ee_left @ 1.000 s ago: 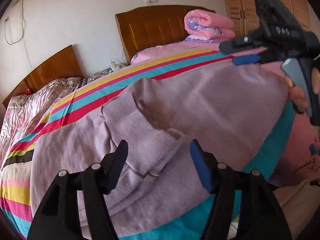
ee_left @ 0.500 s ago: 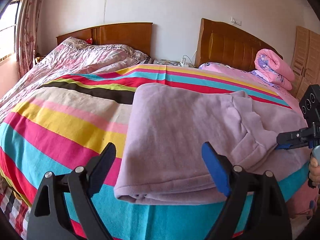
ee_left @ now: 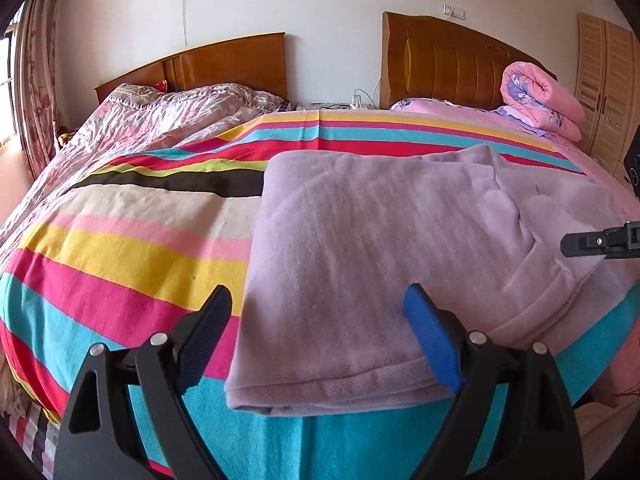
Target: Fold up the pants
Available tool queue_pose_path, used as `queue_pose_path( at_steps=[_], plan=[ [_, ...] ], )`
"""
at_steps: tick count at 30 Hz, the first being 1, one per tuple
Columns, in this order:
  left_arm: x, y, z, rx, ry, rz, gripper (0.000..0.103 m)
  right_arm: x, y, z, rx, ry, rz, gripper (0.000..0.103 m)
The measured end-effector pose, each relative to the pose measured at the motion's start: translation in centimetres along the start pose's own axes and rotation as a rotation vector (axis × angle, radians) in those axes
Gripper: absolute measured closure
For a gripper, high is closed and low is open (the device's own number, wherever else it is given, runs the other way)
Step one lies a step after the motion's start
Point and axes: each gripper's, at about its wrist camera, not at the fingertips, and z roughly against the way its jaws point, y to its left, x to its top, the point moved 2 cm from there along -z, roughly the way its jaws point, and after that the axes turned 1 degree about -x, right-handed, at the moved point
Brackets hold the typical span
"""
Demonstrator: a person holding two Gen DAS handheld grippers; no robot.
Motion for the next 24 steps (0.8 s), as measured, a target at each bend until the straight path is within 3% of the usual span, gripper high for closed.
queue_pose_path(
  at_steps=[11,16,17,20,24],
  plan=[
    [0.5,-0.9,-0.3,0.012,0.001,-0.026,0.011,-0.5,0.9,2.4,-0.065,-0.112,0.083,0.089],
    [0.3,-1.1,-1.6,0.048,0.042,-0.055,0.005,-1.1,-0.6,1.1,-0.047,-0.049,0.054,0.088],
    [0.5,-1.0,-1.5,0.046,0.05,-0.049,0.005,-0.9,-0.7,1.4,-0.053,-0.042,0.048,0.086],
    [2.2,-0.7,0.9,0.089,-0.01,-0.069,0.006,-0.2,-0.4,3.2,-0.152,-0.075,0.085,0.058],
    [7.3,0.1,2.7,-0.076,-0.082,0.034,0.002,2.5,2.4,3.7,-0.224,-0.147,0.301,0.056]
  ],
)
